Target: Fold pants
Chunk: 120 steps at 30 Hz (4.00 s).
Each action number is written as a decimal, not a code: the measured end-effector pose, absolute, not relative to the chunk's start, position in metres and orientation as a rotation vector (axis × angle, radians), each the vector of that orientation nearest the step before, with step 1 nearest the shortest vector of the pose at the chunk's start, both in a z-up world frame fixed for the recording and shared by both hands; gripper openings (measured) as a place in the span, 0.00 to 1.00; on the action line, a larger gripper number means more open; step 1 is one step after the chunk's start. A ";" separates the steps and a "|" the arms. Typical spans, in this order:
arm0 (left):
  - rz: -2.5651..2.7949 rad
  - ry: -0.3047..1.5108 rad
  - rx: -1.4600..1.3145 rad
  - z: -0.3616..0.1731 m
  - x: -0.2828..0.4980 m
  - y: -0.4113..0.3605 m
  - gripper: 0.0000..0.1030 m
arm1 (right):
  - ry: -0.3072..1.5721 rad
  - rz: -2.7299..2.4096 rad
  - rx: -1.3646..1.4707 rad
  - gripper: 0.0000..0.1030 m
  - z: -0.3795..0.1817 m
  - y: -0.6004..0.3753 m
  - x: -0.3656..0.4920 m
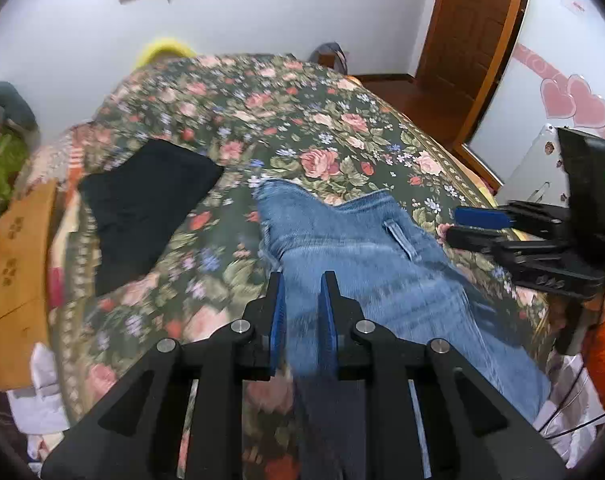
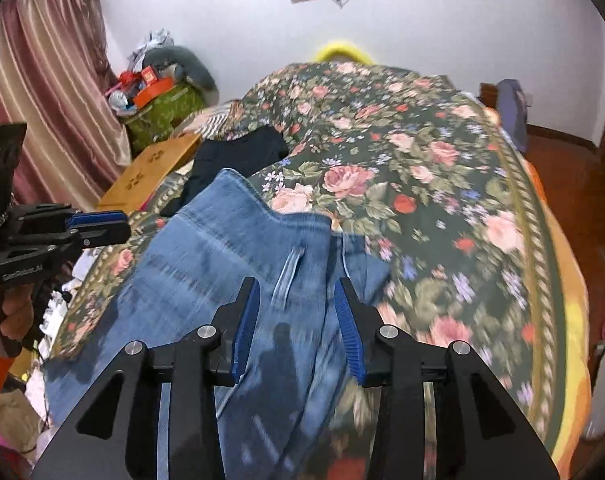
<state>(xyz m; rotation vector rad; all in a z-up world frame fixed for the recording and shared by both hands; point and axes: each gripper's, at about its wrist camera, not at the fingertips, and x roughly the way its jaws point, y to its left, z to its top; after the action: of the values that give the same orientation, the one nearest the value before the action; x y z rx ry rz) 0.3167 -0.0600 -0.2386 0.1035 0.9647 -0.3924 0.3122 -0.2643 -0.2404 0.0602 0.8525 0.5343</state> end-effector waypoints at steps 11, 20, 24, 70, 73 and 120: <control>-0.410 1.011 0.173 -0.275 0.343 -0.082 0.21 | 0.851 0.592 0.117 0.10 -0.277 -0.257 0.353; -0.402 1.112 0.166 -0.298 0.360 -0.094 0.21 | 0.898 0.536 0.047 0.09 -0.300 -0.268 0.363; -0.415 1.097 0.155 -0.289 0.358 -0.090 0.21 | 0.923 0.539 0.054 0.12 -0.287 -0.270 0.363; -0.534 1.265 -0.020 -0.305 0.321 -0.079 0.51 | 1.059 0.598 0.377 0.51 -0.313 -0.287 0.301; -0.534 1.202 0.017 -0.292 0.313 -0.081 0.37 | 1.036 0.607 0.336 0.37 -0.299 -0.288 0.296; -0.194 0.890 -0.106 -0.284 0.532 0.152 0.28 | 0.818 0.736 -0.054 0.26 -0.250 -0.037 0.553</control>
<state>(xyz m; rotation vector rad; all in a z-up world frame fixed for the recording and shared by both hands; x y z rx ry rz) 0.5316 0.1518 -0.2835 -0.1065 0.8898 -0.1935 0.5529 -0.0367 -0.2504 -0.0543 0.8181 0.7362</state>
